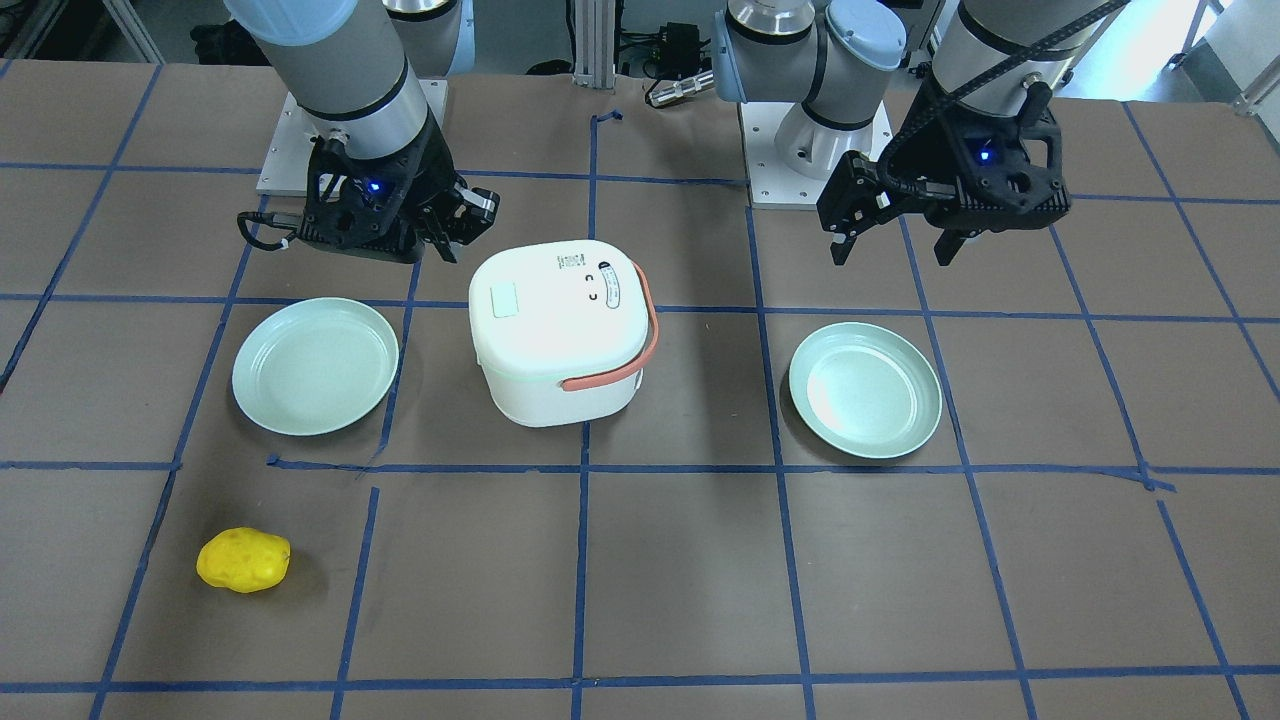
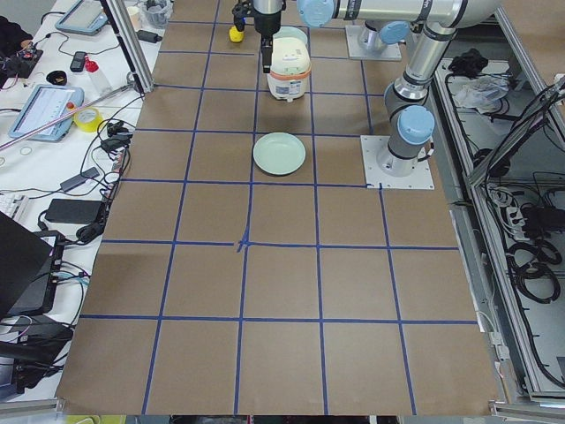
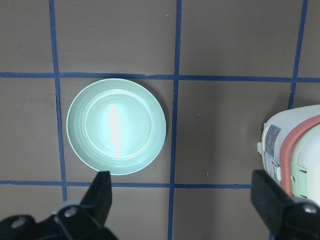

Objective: Press rice cooker button
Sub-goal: 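Move the right gripper down over the green button on the rice cooker lid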

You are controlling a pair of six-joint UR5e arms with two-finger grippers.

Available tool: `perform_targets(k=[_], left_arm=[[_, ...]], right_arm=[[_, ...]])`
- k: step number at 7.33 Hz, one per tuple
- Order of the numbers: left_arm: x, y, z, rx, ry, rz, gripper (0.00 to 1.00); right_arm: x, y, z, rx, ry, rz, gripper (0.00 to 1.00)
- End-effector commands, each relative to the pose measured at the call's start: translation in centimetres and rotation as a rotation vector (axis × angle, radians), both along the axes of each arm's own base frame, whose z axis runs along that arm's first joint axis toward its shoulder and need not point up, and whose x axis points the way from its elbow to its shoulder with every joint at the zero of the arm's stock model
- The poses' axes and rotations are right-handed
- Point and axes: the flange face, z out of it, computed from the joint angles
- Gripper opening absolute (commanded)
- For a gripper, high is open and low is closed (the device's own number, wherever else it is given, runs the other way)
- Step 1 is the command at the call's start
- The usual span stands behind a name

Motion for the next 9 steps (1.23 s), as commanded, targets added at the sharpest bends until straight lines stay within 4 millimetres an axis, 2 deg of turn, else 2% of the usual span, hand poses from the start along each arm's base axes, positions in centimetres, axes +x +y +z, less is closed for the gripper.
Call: perform_targets(k=[1,4,7,9], left_arm=[[0.0,0.0,0.0,0.000,0.000,0.000,1.00],[0.0,0.0,0.0,0.000,0.000,0.000,1.00],[0.0,0.0,0.0,0.000,0.000,0.000,1.00],[0.0,0.0,0.0,0.000,0.000,0.000,1.00]], right_arm=[[1.5,-0.6,-3.1,-0.034,-0.017,0.020,0.00],[1.8,0.3,-6.0,-0.015,-0.013,0.024,0.00],[2.2,0.5,-6.3,0.002,-0.053,0.020,0.00],[2.2,0.8,-7.8,0.029,-0.047,0.022,0.00]])
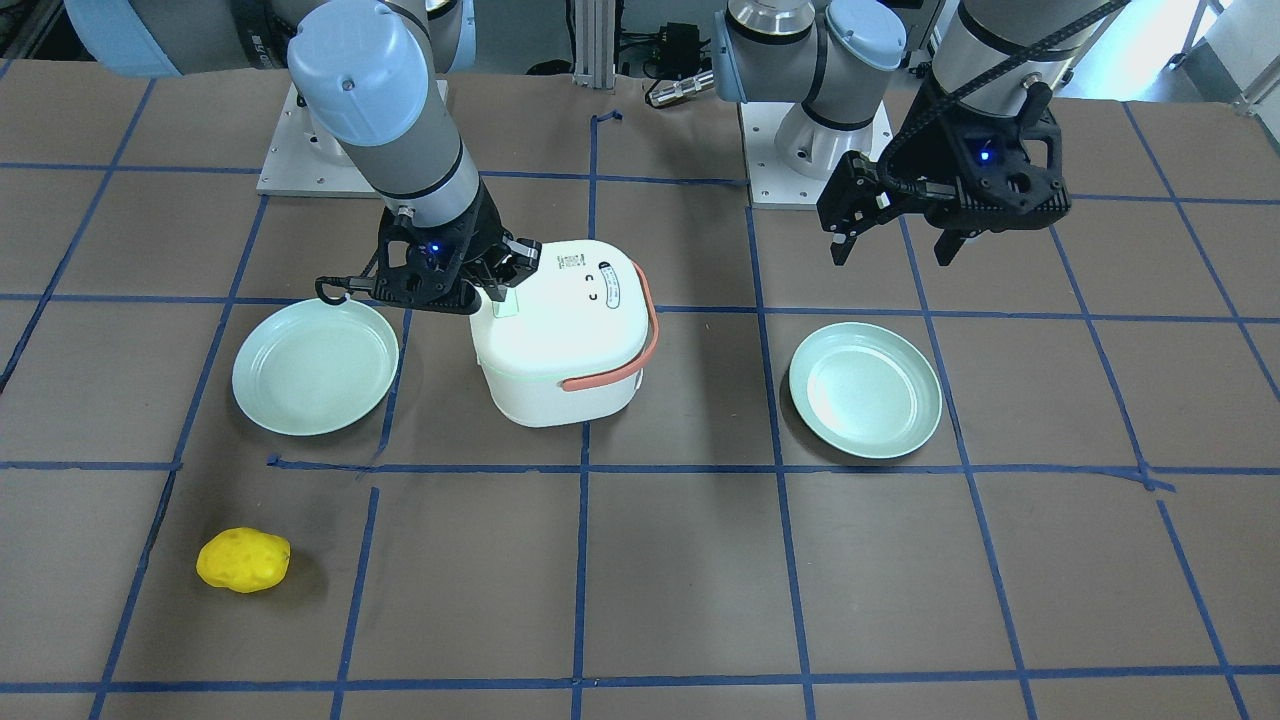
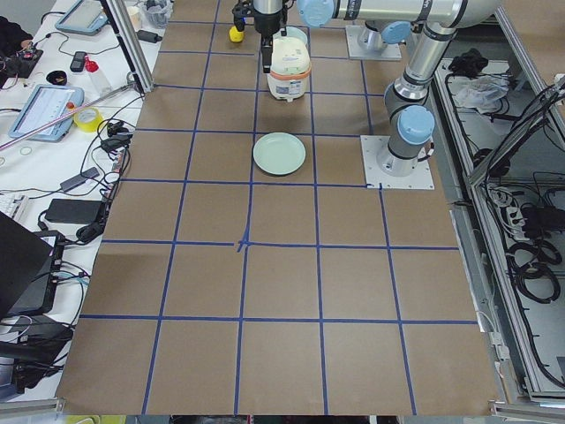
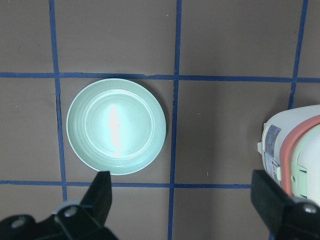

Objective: Press rice cooker button
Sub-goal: 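Press the green lid button down with the right gripper fingertips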

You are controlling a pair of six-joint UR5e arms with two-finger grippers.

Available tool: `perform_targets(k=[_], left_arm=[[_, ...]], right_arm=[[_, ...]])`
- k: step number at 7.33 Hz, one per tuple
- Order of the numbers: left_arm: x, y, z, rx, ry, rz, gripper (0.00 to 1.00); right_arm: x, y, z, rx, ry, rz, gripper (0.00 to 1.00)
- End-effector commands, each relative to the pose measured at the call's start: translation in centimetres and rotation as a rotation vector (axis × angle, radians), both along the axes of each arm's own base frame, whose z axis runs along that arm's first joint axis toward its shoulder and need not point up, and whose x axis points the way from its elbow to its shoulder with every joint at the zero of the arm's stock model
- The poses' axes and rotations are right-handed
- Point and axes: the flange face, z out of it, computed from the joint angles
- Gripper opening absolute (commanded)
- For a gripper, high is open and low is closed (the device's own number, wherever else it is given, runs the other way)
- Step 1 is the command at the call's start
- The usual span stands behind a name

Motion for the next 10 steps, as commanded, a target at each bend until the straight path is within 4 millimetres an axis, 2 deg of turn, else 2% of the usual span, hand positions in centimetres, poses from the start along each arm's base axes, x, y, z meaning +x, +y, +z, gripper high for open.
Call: perform_targets(k=[1,10], left_arm=[[0.00,0.00,0.00,0.000,0.000,0.002,1.00],[0.00,0.00,0.00,0.000,0.000,0.000,1.00]], right_arm=[[0.02,0.26,-0.82,0.016,0.001,0.001,0.00],[0.08,0.07,-1.61,0.035,0.004,0.000,0.00]])
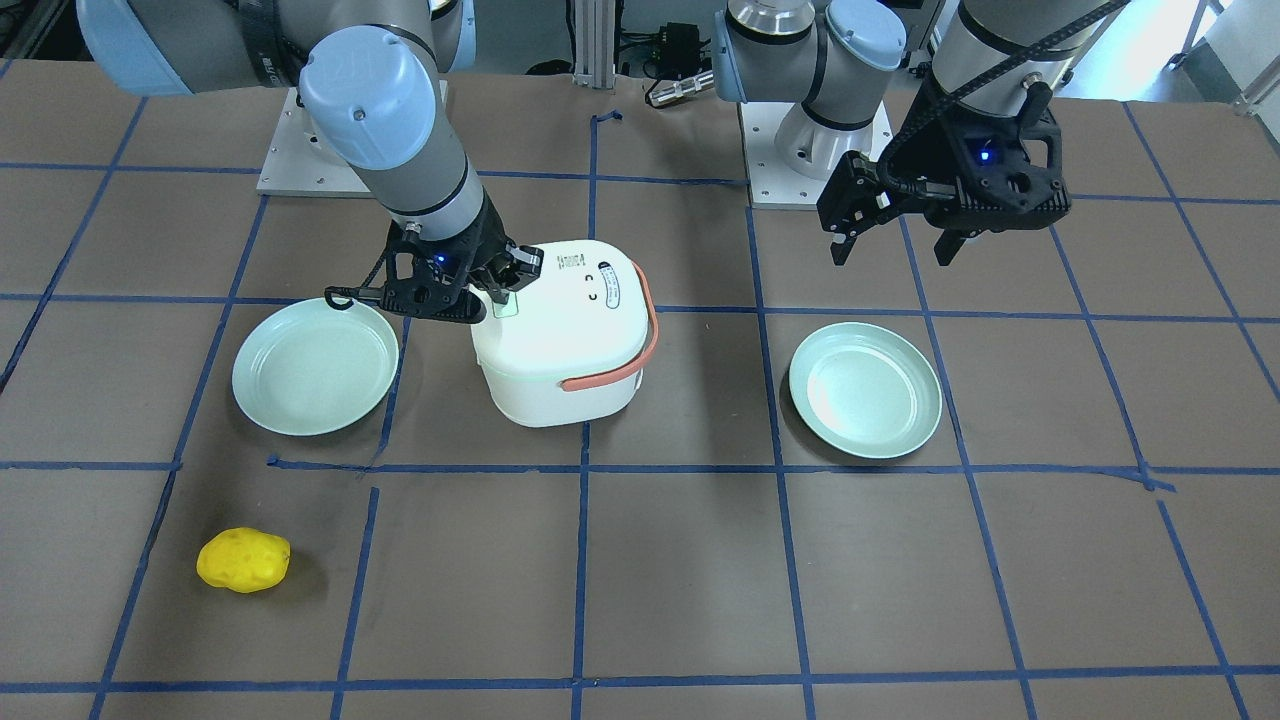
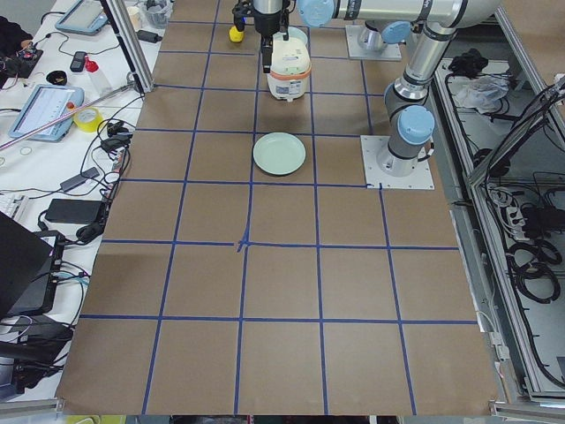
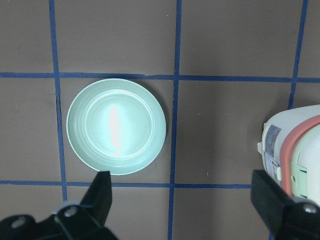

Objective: Press rice cooker button
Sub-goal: 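Press the green lid button down with the right gripper fingertips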

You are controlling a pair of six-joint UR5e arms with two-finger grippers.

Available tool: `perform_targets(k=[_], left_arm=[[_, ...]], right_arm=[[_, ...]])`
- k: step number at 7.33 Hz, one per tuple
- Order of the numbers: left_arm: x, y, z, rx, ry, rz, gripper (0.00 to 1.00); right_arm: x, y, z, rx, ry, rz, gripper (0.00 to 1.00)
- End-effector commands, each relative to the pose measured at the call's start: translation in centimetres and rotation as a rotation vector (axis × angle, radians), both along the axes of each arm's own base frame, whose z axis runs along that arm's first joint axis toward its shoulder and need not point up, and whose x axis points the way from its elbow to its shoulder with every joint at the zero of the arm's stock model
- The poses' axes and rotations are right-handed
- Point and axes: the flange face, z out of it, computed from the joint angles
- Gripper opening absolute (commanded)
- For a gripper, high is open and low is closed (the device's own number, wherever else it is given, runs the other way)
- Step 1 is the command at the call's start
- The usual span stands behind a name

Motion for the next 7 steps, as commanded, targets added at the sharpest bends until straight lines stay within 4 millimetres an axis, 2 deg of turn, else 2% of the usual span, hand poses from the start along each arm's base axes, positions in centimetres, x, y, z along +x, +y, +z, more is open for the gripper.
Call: perform_targets(k=[1,5,6,7], left_arm=[[0.0,0.0,0.0,0.000,0.000,0.000,1.00],[0.0,0.0,0.0,0.000,0.000,0.000,1.00],[0.0,0.0,0.0,0.000,0.000,0.000,1.00],[0.0,0.0,0.0,0.000,0.000,0.002,1.00]], right_arm=[[0.0,0.0,-0.2,0.004,0.001,0.000,0.00],[0.0,-0.1,0.2,0.002,0.006,-0.037,0.00],[0.0,-0.4,1.9,-0.024,0.008,-0.090,0.00],[0.1,-0.9,4.6,-0.072,0.002,-0.103,0.00]])
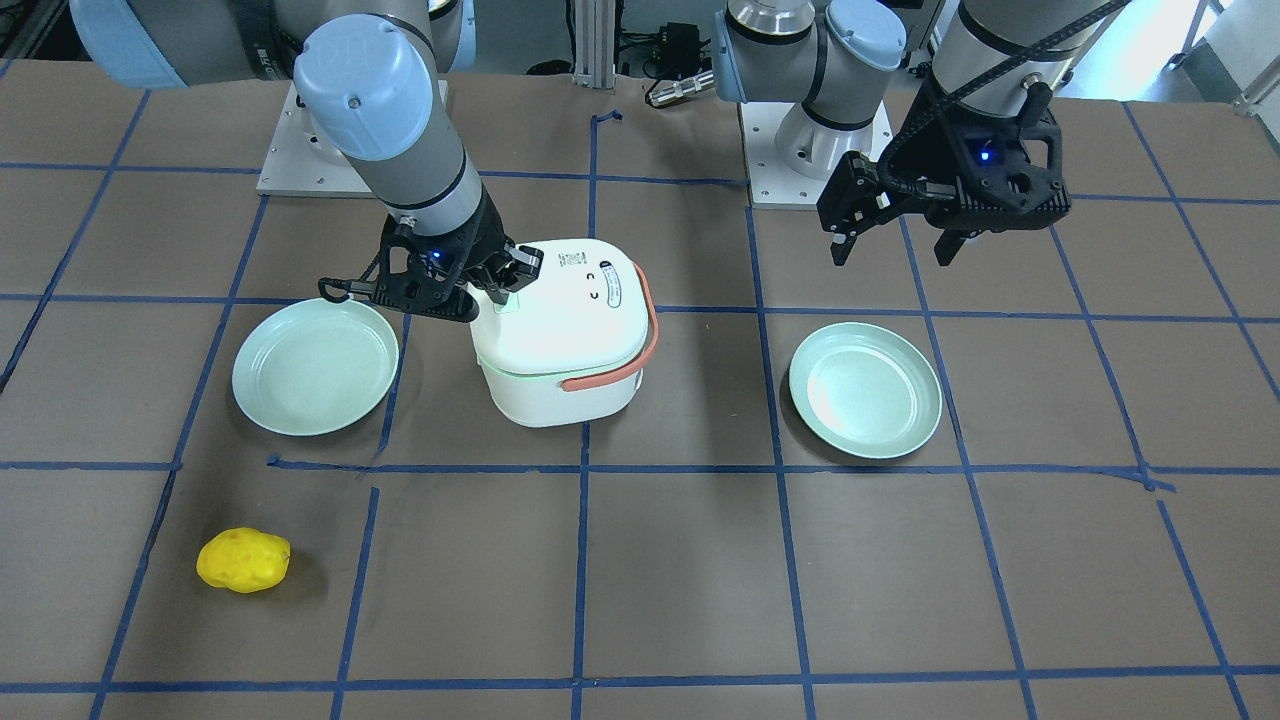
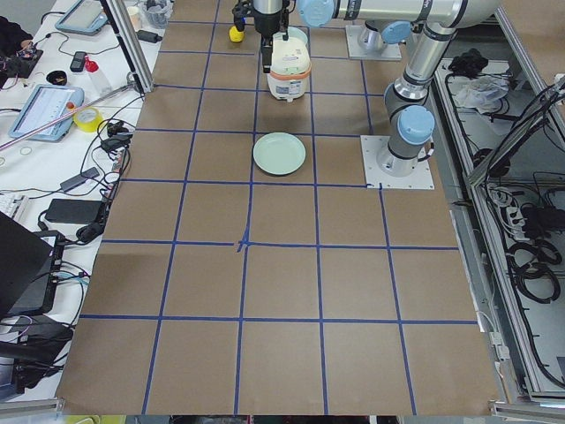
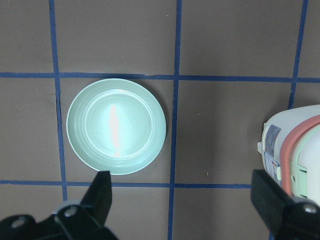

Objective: Press rice cooker button
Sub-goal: 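Lift the right gripper up and back away from the cooker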

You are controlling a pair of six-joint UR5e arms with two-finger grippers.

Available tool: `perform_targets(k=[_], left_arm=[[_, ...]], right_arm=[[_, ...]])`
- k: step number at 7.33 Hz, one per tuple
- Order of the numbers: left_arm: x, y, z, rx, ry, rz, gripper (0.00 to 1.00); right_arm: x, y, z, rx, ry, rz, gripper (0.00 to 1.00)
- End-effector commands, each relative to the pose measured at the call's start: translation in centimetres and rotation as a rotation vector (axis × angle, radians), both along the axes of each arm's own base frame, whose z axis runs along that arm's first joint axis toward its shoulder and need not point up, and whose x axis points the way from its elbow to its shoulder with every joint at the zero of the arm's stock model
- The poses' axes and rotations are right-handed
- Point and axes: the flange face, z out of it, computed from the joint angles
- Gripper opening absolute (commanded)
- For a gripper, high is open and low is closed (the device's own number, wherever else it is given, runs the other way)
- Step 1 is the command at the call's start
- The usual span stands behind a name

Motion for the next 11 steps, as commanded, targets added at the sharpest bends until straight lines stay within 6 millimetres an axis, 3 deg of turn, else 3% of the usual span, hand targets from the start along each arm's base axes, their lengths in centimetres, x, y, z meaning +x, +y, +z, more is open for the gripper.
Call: perform_targets(k=[1,2,3,4,8,11], left_arm=[[0.0,0.0,0.0,0.000,0.000,0.000,1.00],[0.0,0.0,0.0,0.000,0.000,0.000,1.00],[0.0,0.0,0.0,0.000,0.000,0.001,1.00],[0.0,0.0,0.0,0.000,0.000,0.000,1.00],[0.0,0.0,0.0,0.000,0.000,0.000,1.00],[0.0,0.0,0.0,0.000,0.000,0.000,1.00]], right_arm=[[0.0,-0.9,5.8,-0.104,-0.006,-0.039,0.02],[-0.1,-1.3,8.1,-0.124,-0.001,-0.043,0.14],[-0.8,-1.9,9.4,-0.154,0.036,-0.050,0.89],[-1.6,-2.3,10.3,-0.188,0.097,-0.044,1.00],[-3.5,-3.0,10.7,-0.202,0.137,0.052,1.00],[-7.4,-2.8,11.6,-0.175,0.154,0.153,1.00]])
